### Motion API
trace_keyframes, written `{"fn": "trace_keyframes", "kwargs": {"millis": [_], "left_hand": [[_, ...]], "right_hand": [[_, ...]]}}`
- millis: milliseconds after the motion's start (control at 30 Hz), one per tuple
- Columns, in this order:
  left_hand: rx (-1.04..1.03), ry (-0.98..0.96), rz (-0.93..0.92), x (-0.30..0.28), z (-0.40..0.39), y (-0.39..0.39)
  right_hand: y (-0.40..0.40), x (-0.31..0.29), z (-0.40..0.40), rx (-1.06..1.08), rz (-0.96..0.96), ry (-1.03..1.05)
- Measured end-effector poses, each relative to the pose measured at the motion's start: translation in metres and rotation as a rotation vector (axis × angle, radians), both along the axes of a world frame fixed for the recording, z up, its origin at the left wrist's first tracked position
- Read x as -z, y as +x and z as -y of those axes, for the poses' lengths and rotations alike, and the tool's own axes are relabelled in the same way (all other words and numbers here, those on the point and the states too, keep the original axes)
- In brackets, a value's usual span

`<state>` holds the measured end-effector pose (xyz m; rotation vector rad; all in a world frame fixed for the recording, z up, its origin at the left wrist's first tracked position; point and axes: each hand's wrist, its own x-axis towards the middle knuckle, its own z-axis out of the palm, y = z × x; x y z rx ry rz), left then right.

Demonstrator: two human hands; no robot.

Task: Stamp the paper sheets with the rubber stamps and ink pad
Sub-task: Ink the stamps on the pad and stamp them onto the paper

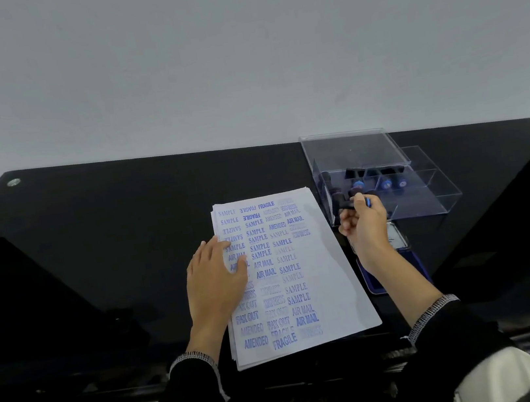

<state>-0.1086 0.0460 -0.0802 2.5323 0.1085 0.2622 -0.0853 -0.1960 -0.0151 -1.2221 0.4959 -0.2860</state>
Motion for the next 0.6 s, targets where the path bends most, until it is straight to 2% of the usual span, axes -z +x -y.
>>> {"fn": "trace_keyframes", "kwargs": {"millis": [267,467,600], "left_hand": [[0.046,0.054,0.023,0.002,-0.001,0.001],[0.071,0.144,0.068,-0.002,0.002,-0.002],[0.042,0.250,0.005,-0.014,0.009,-0.002]], "right_hand": [[-0.020,0.012,-0.009,-0.193,0.100,-0.325],[-0.040,0.021,-0.017,-0.350,0.077,-0.419],[-0.043,0.012,-0.003,-0.358,0.126,-0.528]]}}
